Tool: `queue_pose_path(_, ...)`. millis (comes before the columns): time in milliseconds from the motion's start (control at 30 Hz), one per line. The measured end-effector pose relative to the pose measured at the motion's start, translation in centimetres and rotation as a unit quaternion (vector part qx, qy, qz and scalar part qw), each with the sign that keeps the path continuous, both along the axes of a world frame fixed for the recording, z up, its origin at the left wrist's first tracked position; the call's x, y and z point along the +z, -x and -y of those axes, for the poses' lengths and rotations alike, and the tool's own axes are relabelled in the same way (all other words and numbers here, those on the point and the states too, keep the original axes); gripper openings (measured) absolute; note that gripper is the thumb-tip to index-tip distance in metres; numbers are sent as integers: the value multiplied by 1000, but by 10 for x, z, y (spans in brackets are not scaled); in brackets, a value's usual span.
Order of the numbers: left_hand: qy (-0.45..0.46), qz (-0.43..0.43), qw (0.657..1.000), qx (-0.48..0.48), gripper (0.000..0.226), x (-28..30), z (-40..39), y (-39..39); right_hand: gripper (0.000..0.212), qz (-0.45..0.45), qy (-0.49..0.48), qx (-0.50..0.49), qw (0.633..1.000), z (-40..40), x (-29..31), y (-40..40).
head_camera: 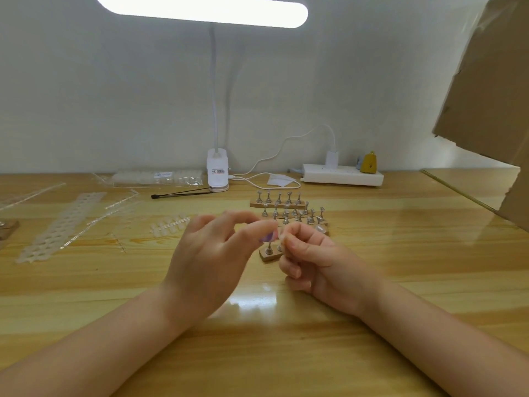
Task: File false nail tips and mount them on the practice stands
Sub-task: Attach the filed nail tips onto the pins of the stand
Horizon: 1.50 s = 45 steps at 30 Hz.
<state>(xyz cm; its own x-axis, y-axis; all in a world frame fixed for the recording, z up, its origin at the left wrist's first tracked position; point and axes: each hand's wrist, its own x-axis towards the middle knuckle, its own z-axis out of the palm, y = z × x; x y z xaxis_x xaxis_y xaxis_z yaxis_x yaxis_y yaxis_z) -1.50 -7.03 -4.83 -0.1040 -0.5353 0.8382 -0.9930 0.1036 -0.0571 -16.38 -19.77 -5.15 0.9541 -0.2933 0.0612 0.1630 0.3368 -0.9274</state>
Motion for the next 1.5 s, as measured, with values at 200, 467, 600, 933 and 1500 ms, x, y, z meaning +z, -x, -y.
queue_pose_path(200, -37, 14, 999, 2, 41, 0, 0, 6, 8, 10, -12, -9, 1000, 0, -1, 0)
queue_pose_path(467, -6, 44, 999, 23, 56, -5, 2, 5, 6, -7, 5, -17, 1000, -3, 1, 0)
queue_pose_path(600, 27, 56, 998, 31, 53, -4, 2, -4, 5, -18, -1, -16, 1000, -2, 1, -1)
queue_pose_path(933, 49, 121, 991, 39, 39, -1, -1, -5, 6, -27, 7, 3, 1000, -1, 0, -2)
queue_pose_path(1500, -11, 6, 1000, 3, 30, 0, 0, 4, 5, -16, 10, 4, 1000, -3, 3, 1)
